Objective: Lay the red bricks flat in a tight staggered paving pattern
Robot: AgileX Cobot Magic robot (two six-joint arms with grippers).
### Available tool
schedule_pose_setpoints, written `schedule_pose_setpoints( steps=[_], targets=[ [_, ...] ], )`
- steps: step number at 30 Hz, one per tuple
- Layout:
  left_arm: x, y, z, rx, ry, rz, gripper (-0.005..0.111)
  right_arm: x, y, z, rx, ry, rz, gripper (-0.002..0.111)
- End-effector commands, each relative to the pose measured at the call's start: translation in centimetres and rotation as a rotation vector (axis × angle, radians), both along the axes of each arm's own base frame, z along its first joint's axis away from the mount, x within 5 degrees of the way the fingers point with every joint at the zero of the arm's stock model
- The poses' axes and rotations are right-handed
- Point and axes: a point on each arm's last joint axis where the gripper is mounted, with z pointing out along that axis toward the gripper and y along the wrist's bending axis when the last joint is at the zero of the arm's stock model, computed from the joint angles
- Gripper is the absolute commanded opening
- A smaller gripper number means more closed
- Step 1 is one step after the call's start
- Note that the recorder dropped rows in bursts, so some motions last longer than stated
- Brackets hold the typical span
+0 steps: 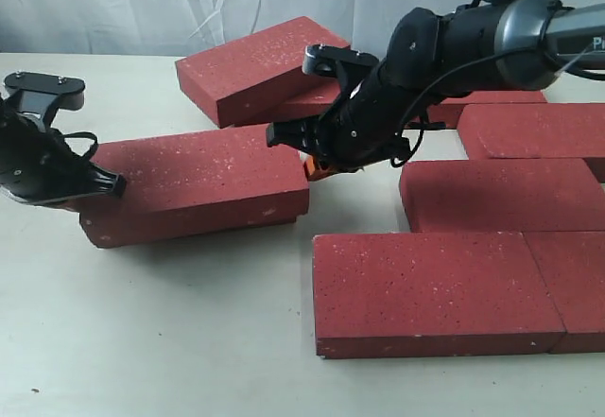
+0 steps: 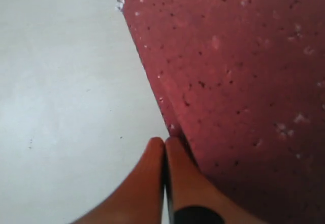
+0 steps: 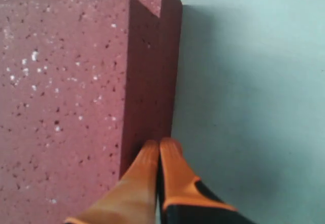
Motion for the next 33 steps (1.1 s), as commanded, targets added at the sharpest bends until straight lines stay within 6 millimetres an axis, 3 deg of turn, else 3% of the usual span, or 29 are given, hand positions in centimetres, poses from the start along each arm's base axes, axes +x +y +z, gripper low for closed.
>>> schedule_pose_setpoints(
  steps=[1,4,11,19,23,33],
  targets=[
    [0.8,-0.6,0.5,-0.017,-0.029,0.003,0.0,0.2,0.3,0.4,0.041,-0.009,-0.027,-0.001],
    [1.0,-0.7,0.8,-0.038,-0.051,0.019,0.0,0.1,0.3,0.5,0.042,-0.007,-0.021,-0.001],
    [1.2,-0.9,2.6,-0.056,-0.089,0.018,0.0,-0.2,-0.2,2.9,0.027,-0.079,0.015,-0.001],
    [1.4,-3.7,3.2,-0.072,-0.198,-0.065,0.0,-0.3,-1.1,5.3,0.013,-0.161,0.03,-0.001],
    [1.7,-5.0,3.7,-0.125,-0.275,-0.055,0.0,0.1,-1.9,5.3,-0.003,-0.162,0.01,-0.001],
    [4.0,-6.1,5.2,-0.231,-0.303,0.023,0.0,1.2,-4.1,5.2,-0.017,-0.154,-0.069,-0.001]
  ],
)
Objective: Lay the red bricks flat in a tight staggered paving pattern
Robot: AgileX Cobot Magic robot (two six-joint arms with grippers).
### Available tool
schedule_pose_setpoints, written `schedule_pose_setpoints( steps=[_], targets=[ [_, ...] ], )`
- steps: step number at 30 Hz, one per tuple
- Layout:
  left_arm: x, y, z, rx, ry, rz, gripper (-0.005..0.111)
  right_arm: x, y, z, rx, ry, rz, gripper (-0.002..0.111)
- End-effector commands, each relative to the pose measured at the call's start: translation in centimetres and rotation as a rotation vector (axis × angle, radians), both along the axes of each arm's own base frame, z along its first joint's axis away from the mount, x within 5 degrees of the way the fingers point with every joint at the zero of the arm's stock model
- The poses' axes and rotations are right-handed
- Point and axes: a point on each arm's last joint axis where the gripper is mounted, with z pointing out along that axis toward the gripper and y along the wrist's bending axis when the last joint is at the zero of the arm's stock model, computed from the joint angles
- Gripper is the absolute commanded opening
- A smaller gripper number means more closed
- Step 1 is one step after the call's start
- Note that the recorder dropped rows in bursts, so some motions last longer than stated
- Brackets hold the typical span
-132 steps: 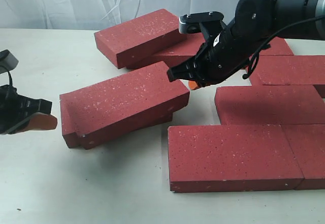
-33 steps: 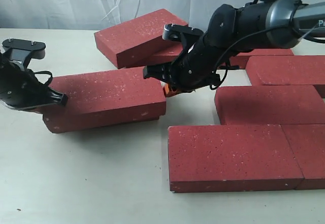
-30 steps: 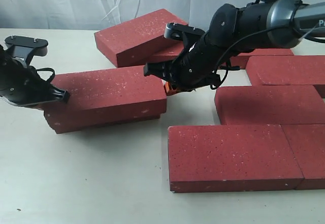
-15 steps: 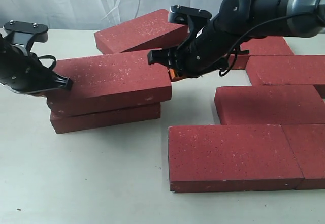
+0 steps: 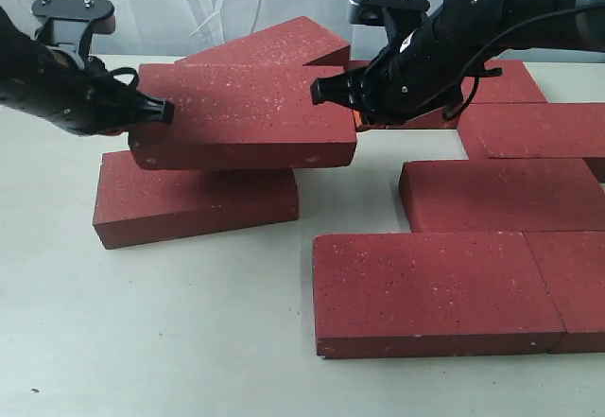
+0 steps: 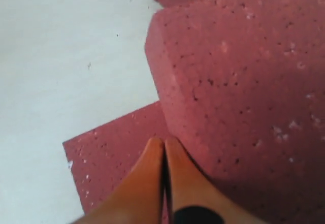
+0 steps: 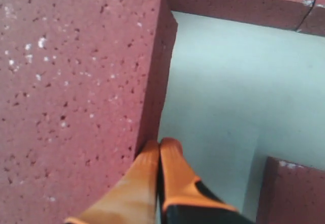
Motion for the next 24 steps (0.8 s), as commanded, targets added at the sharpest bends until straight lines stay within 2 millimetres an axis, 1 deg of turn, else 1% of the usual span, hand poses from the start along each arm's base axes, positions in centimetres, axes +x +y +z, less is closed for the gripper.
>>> schedule_pose_setpoints(
  steps=[1,5,7,12,19,24],
  targets=[
    [1.4,-1.8,0.5,-0.095,0.003,0.025,0.0,0.4,-0.6,0.7,0.061,0.007,-0.069,-0.001],
    [2.7,-2.5,0.3,-0.118,0.03,0.028,0.0,1.1,-2.1,0.7,0.06,0.01,-0.108,-0.001],
    [3.2,-3.2,0.3,-0.12,0.035,0.01,0.0,1.4,-2.7,0.7,0.06,0.011,-0.126,-0.001],
    [4.3,-5.9,0.5,-0.144,0.022,-0.038,0.0,2.1,-4.6,0.7,0.06,0.01,-0.175,-0.001],
    [5.6,-10.0,-1.0,-0.172,0.055,-0.096,0.0,3.2,-8.0,0.6,0.058,0.008,-0.264,-0.001],
    [6.1,-12.6,-1.6,-0.209,0.061,-0.12,0.0,3.7,-10.5,0.5,0.036,0.002,-0.313,-0.001]
  ],
)
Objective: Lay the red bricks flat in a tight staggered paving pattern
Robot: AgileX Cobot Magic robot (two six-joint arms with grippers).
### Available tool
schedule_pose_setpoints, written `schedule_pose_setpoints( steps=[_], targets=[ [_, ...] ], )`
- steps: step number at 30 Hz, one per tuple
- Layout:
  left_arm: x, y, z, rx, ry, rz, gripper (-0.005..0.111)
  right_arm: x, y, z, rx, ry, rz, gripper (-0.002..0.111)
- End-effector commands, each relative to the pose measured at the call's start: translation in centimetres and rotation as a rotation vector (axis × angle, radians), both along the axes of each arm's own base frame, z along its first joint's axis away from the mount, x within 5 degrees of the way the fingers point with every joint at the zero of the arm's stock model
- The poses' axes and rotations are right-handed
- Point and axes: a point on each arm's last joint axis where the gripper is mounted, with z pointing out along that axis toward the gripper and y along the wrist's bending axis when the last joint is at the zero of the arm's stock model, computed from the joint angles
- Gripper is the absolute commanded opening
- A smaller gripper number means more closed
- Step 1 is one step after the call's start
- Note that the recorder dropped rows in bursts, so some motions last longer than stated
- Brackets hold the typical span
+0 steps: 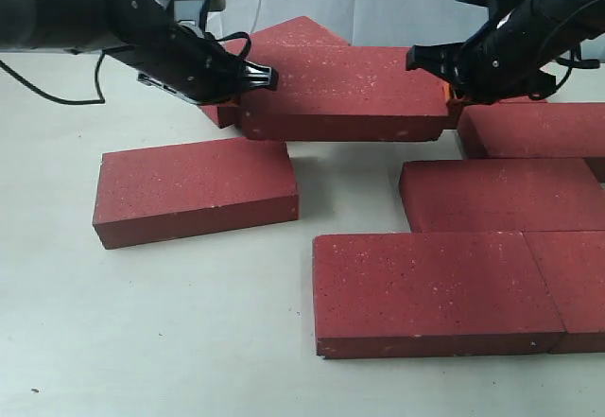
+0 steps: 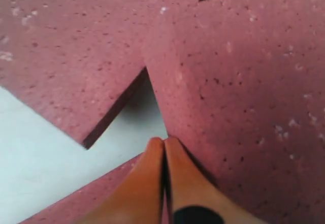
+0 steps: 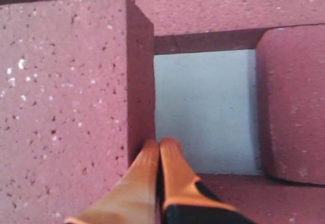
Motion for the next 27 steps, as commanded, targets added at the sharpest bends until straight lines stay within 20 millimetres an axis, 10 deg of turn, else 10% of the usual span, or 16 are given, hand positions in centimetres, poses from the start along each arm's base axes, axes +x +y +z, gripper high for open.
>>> schedule_pose_setpoints(
  steps=[1,13,27],
  targets=[
    [-0.3,-3.9,-0.1,-0.086,0.032,-0.032,0.0,0.4,-1.1,0.6,0.027,-0.025,-0.048,-0.001],
    [-0.5,-7.6,-4.4,-0.023,0.097,-0.123,0.0,0.8,-3.3,0.4,-0.022,-0.032,-0.075,-0.001],
    [0.9,-4.1,-6.1,0.121,0.146,-0.132,0.0,0.9,0.7,-2.4,0.018,0.02,0.0,-0.001]
  ],
)
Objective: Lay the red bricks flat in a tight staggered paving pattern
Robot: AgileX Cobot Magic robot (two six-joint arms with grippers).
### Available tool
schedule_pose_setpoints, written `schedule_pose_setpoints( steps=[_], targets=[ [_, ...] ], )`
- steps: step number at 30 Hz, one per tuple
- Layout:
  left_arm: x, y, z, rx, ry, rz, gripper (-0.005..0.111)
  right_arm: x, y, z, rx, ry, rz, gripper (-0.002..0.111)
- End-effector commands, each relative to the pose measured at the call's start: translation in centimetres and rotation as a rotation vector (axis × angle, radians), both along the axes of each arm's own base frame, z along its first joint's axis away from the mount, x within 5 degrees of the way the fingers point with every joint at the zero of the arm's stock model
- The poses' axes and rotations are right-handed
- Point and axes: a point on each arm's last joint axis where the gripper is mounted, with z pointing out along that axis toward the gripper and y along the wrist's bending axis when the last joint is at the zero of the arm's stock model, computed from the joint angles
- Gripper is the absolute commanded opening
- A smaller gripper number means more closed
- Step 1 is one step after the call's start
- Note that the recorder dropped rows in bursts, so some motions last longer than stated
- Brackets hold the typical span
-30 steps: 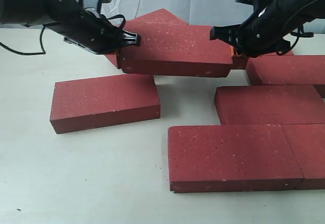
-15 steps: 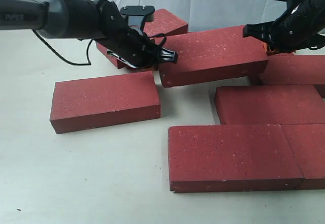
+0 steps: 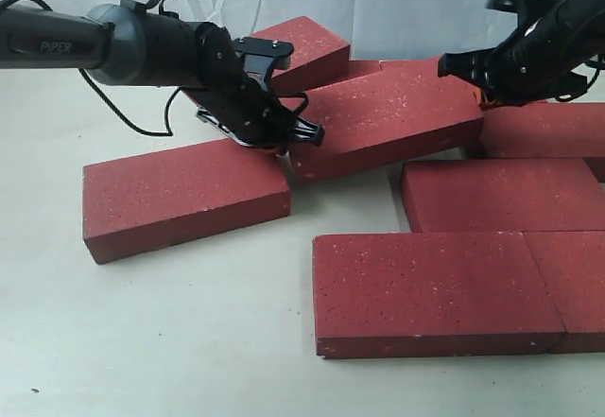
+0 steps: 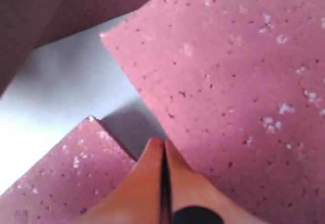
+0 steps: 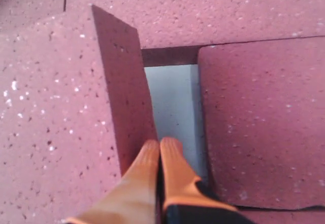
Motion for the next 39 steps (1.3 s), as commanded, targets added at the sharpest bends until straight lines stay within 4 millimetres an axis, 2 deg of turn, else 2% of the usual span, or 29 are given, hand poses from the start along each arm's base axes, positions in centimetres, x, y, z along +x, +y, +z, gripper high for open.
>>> schedule_pose_setpoints(
  steps=[1,8,14,17,25,32,36,39],
  targets=[
    [0.6,1.5,-0.5,0.023,0.048,0.025,0.0,-0.4,3.9,-0.6,0.096,0.026,0.031,-0.001],
    [1.4,5.1,-0.9,0.088,0.133,0.058,0.0,-0.9,7.1,-1.5,0.097,0.028,0.098,-0.001],
    [1.7,6.2,-1.0,0.146,0.132,0.043,0.0,-0.9,8.7,-3.2,0.107,0.041,0.111,-0.001],
    [1.7,6.4,-1.0,0.152,0.129,0.042,0.0,-0.7,8.8,-3.9,0.102,0.046,0.109,-0.001],
    [2.0,7.8,-1.1,0.305,0.094,0.075,0.0,-0.5,8.0,-4.5,0.024,0.045,0.145,-0.001],
    [2.2,7.7,-0.9,0.304,0.071,0.072,0.0,0.0,5.1,-4.5,0.045,0.089,0.042,-0.001],
    [2.2,7.8,-0.8,0.309,0.071,0.07,0.0,0.0,4.1,-3.9,0.048,0.1,0.024,-0.001],
    [2.1,7.8,0.1,0.303,0.061,0.075,0.0,-0.7,4.1,-2.2,0.054,0.112,0.037,-0.001]
  ],
)
